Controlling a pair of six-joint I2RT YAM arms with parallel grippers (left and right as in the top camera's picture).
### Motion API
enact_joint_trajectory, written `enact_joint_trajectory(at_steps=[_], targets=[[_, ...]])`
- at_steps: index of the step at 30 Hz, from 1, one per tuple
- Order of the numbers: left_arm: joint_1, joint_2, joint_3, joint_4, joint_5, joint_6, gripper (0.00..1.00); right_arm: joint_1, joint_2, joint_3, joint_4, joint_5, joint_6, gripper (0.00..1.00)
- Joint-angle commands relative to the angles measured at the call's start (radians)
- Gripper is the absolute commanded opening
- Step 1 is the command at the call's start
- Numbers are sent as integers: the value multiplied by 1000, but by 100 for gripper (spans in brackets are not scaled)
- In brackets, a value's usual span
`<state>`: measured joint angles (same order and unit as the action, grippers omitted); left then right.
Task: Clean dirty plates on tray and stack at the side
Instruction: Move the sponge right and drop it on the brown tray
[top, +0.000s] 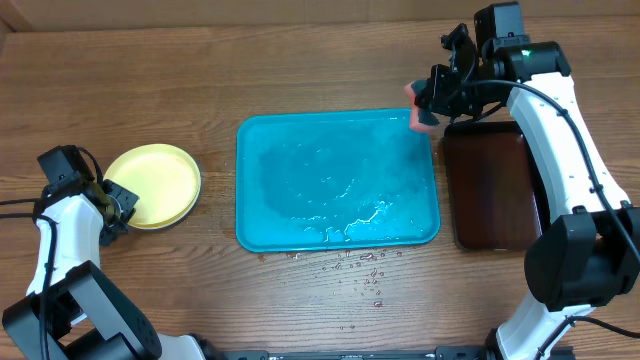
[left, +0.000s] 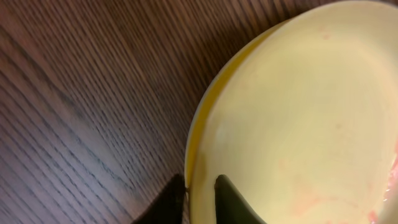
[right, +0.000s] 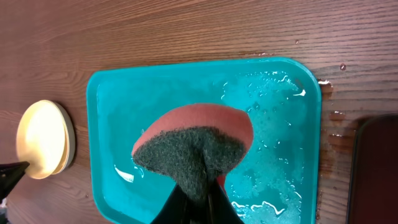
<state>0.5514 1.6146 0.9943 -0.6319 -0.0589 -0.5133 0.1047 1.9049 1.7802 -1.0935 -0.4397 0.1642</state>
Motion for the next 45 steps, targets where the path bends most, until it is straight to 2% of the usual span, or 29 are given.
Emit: enact_joint_trajectory(at_steps=[1, 2, 4, 8, 11, 12, 20, 27, 34, 38, 40, 42, 43, 45], targets=[[-4, -16, -10, 12, 23, 48, 46, -2, -7, 11, 0, 7, 3, 4], [-4, -16, -10, 18, 39, 72, 53, -2, -7, 11, -2, 15, 2, 4], [-4, -16, -10, 24, 74, 109, 58, -2, -7, 11, -14, 46, 0, 4], [-13, -16, 0, 31, 158, 179, 59, -2, -7, 11, -57, 156, 0, 8], [-40, -19, 22, 23, 192, 217, 59, -2, -7, 11, -106, 263, 0, 8], [-53, -21, 29, 21, 201, 229, 61, -2, -7, 11, -124, 310, 0, 5], [-252, -22, 126, -39, 239, 374, 61, -5, -6, -97, -146, 536, 5, 4], [-478, -22, 184, -44, 236, 536, 66, -63, -6, -314, 26, 546, 5, 4], [-613, -21, 188, -9, 237, 578, 71, -188, -6, -484, 190, 409, -5, 4], [-637, -21, 188, 2, 236, 583, 84, -224, -6, -511, 199, 386, -42, 4], [-637, -21, 188, 2, 236, 592, 89, -230, -6, -510, 193, 385, -53, 10], [-637, -21, 188, 6, 235, 592, 92, -232, -7, -507, 185, 381, -52, 23], [-637, -21, 188, 10, 235, 592, 100, -232, -7, -500, 173, 369, -52, 28], [-637, -21, 188, 18, 235, 592, 100, -231, -10, -473, 138, 343, -52, 34]])
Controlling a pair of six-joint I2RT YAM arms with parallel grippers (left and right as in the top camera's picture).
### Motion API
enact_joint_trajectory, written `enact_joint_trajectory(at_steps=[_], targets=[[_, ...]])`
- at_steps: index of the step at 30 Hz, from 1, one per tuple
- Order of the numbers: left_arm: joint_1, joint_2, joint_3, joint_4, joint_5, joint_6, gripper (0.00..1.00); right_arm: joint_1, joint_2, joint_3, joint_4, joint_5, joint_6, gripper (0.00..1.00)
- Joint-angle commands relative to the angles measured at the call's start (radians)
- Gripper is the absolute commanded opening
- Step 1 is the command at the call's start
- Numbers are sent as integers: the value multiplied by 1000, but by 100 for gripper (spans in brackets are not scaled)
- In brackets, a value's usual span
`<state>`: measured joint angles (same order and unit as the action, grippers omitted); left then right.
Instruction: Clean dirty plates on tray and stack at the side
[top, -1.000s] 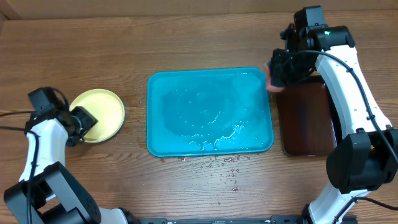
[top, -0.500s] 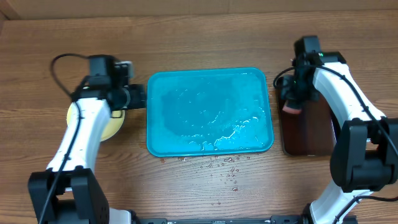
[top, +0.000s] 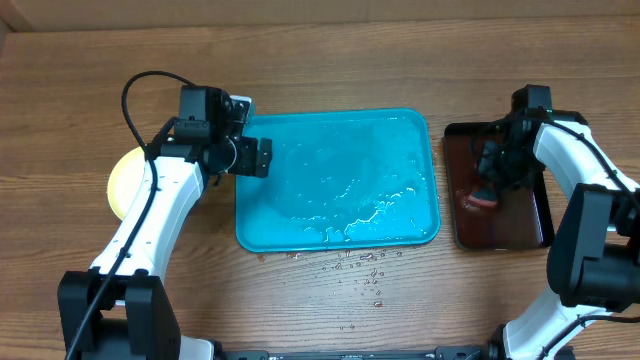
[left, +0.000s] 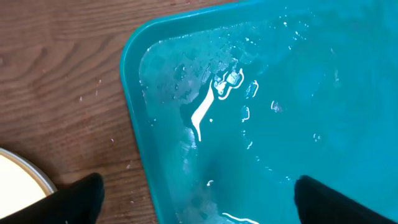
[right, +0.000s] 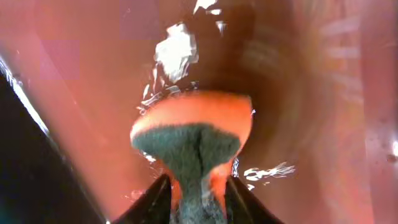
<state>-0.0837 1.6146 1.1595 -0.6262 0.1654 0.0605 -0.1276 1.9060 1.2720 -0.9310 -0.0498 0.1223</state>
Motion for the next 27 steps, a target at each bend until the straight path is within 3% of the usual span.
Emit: enact_joint_trajectory(at_steps=[1, 8, 12, 17, 27], targets=[[-2, -21, 23, 12, 11, 18, 100, 1, -17, 50, -42, -54, -10, 37], [-1, -21, 23, 5, -19, 19, 100, 1, -161, 174, -178, -101, -13, 48], [-1, -21, 23, 5, -19, 19, 100, 1, -314, 241, -240, -148, -22, 62], [-1, -21, 23, 5, -19, 19, 100, 1, -514, 291, -319, -179, -22, 100], [-1, -21, 23, 5, -19, 19, 100, 1, -914, 294, -506, -180, -18, 100]])
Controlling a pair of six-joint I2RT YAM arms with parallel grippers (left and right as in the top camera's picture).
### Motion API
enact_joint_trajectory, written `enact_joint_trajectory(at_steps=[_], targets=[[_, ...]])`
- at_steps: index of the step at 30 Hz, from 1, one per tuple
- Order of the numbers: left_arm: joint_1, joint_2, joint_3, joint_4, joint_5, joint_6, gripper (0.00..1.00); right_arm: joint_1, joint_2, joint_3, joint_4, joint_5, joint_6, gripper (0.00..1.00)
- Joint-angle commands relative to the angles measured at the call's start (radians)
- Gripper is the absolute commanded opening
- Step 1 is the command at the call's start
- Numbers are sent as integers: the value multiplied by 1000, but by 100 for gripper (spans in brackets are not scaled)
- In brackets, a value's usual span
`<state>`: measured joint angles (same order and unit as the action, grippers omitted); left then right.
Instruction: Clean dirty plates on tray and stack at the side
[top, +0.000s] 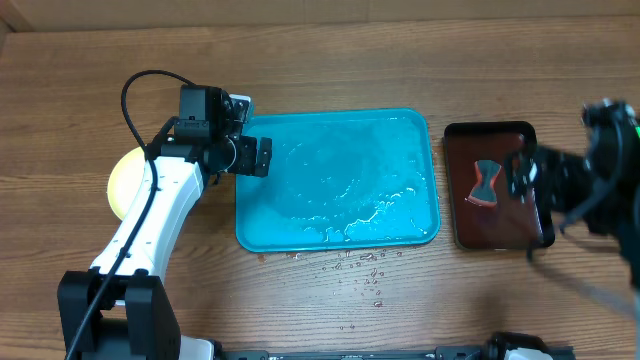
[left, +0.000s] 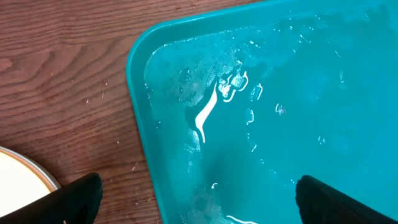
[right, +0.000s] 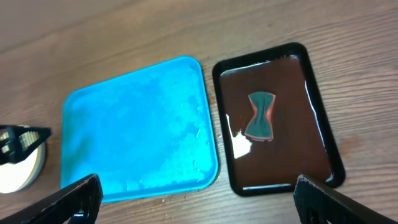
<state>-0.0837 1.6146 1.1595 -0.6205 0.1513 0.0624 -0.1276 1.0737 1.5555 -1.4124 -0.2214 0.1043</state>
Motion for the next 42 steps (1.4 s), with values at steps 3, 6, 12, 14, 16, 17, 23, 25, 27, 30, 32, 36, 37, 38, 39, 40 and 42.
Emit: enact_joint_trajectory(at_steps=[3, 6, 12, 14, 16, 17, 23, 25, 27, 30, 32, 36, 37, 38, 39, 40, 42], targets=[[-1, -21, 23, -1, -5, 17, 100, 1, -153, 11, -52, -8, 0, 100], [-1, -21, 23, -1, -5, 17, 100, 1, -204, 11, -61, -8, 0, 100], [-1, -21, 23, -1, -5, 17, 100, 1, -222, 10, -64, -8, 0, 100], [-1, -21, 23, -1, -5, 17, 100, 1, -221, 10, -66, 19, 0, 100], [-1, -21, 23, -1, -5, 17, 100, 1, -221, 10, -64, 23, 0, 100], [-1, -21, 23, -1, -5, 17, 100, 1, -221, 10, -62, 23, 0, 100], [-1, -21, 23, -1, -5, 17, 100, 28, -248, -56, 174, 25, 0, 100], [-1, -21, 23, -1, -5, 17, 100, 41, -283, -129, 309, 26, 0, 100], [-1, -21, 23, -1, -5, 17, 100, 50, -328, -219, 446, 26, -1, 100], [-1, -21, 23, -1, -5, 17, 100, 72, -415, -397, 676, 26, -1, 100], [-1, -21, 23, -1, -5, 17, 100, 86, -476, -527, 815, 26, -1, 100], [-1, -21, 23, -1, -5, 17, 100, 101, -598, -795, 1053, 26, -1, 100], [-1, -21, 23, -1, -5, 17, 100, 104, -628, -862, 1106, 26, -1, 100], [-1, -21, 23, -1, -5, 17, 100, 108, -654, -917, 1148, 26, -1, 100], [-1, -21, 23, -1, -5, 17, 100, 114, -686, -984, 1199, 26, -1, 100], [-1, -21, 23, -1, -5, 17, 100, 121, -716, -1047, 1246, 29, -1, 100], [-1, -21, 23, -1, -5, 17, 100, 139, -777, -1170, 1341, 47, -1, 100]])
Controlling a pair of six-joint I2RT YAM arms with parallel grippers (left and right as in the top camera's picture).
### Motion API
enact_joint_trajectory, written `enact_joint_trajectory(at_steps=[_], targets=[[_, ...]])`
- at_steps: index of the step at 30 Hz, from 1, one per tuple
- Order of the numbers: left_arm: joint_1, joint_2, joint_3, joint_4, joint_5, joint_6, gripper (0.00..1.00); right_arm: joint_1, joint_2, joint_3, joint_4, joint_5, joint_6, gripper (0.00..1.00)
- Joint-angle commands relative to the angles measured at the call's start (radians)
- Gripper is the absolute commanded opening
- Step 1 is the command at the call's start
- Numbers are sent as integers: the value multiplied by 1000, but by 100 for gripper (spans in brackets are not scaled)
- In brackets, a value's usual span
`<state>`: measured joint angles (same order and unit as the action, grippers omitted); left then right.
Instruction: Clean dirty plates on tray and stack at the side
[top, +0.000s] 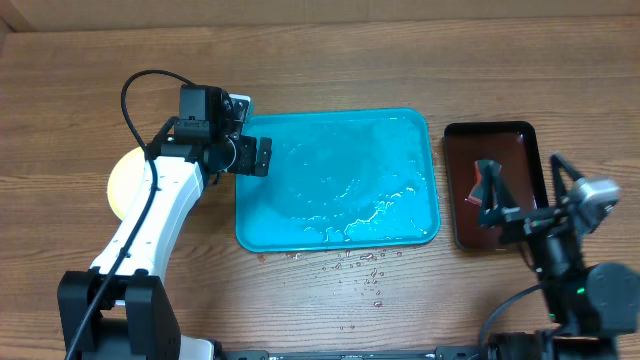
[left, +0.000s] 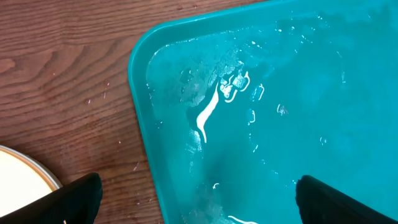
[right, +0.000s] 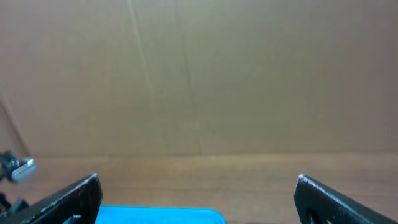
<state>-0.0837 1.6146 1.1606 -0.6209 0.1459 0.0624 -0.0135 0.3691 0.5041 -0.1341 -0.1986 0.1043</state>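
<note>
A stack of pale yellow plates (top: 120, 186) sits on the table left of the wet teal tray (top: 337, 228); its rim shows in the left wrist view (left: 18, 182). No plates lie on the tray. My left gripper (top: 255, 157) hangs open over the tray's back left corner (left: 196, 200), holding nothing. The grey and orange sponge (top: 487, 172) lies in the dark brown tray (top: 497, 135). My right gripper (top: 527, 195) is open and raised by the brown tray's front edge. In the right wrist view it (right: 199, 200) is empty and faces the back wall.
Water drops (top: 362, 268) spot the table in front of the teal tray. A cardboard wall (right: 199, 74) stands behind the table. The left arm (top: 160, 205) crosses over part of the yellow plates.
My right arm has gone from above the brown tray to the front right of the table, its camera now level toward the back wall. The left arm and sponge are unchanged.
First my left fingers straddled the yellow plates' rim while my right gripper held the sponge over the teal tray's back right corner. Then the left gripper was open over the tray's left edge, the sponge down in the brown tray. Later the sponge lay released; now the right arm is back.
</note>
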Motion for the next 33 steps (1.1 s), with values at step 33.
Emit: enact_joint_trajectory(at_steps=[33], targets=[[-1, -21, 22, 0, 0, 17, 100, 57, -367, -497, 70, 6, 3, 100]])
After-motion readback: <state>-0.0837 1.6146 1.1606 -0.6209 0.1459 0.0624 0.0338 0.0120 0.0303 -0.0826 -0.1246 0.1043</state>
